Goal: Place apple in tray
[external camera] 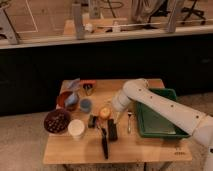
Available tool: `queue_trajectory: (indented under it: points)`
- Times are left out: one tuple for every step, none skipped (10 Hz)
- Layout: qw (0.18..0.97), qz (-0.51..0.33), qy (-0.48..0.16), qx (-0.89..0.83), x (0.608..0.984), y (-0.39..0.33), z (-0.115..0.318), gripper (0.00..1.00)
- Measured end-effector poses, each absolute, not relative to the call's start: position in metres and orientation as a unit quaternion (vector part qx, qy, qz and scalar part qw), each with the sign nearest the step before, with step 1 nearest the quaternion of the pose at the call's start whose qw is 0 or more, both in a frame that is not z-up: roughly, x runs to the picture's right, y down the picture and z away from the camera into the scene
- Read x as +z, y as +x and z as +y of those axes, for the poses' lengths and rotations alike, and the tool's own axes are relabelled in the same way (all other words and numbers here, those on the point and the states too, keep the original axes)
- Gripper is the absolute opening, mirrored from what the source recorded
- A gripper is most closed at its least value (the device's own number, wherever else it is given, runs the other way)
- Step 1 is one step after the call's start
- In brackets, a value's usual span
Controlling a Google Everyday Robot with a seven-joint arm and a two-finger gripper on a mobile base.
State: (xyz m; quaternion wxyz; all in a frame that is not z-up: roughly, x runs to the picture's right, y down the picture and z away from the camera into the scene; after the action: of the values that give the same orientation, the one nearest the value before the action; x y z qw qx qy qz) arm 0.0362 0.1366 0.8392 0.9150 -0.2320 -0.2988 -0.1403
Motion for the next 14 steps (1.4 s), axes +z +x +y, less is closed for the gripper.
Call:
queue_trajectory:
  points:
    - [0.916,-0.303,-0.231,-0.126,0.844,0.04,0.138,0.8]
    - [0.916,-0.306,-0.234,-0.113,0.852,0.042,0.14,0.8]
    - [0.915,-0.307,-0.238,-0.106,0.857,0.043,0.14,0.8]
    - [0.915,-0.308,-0.244,-0.093,0.864,0.044,0.14,0.8]
    - [0.914,-0.31,-0.25,-0.076,0.871,0.048,0.14,0.8]
    - [0.913,-0.313,-0.254,-0.063,0.875,0.051,0.139,0.8]
    - [0.91,-0.32,-0.259,-0.043,0.88,0.055,0.137,0.8]
    - [0.906,-0.33,-0.265,-0.022,0.884,0.059,0.135,0.8]
    - [0.902,-0.338,-0.27,-0.003,0.886,0.064,0.131,0.8]
    - [0.896,-0.344,-0.28,0.008,0.887,0.065,0.128,0.8]
    - [0.893,-0.346,-0.288,0.012,0.886,0.066,0.124,0.8]
    - [0.889,-0.348,-0.298,0.014,0.885,0.066,0.119,0.8]
    - [0.886,-0.347,-0.306,0.012,0.883,0.068,0.115,0.8]
    - [0.886,-0.346,-0.308,0.012,0.882,0.068,0.112,0.8]
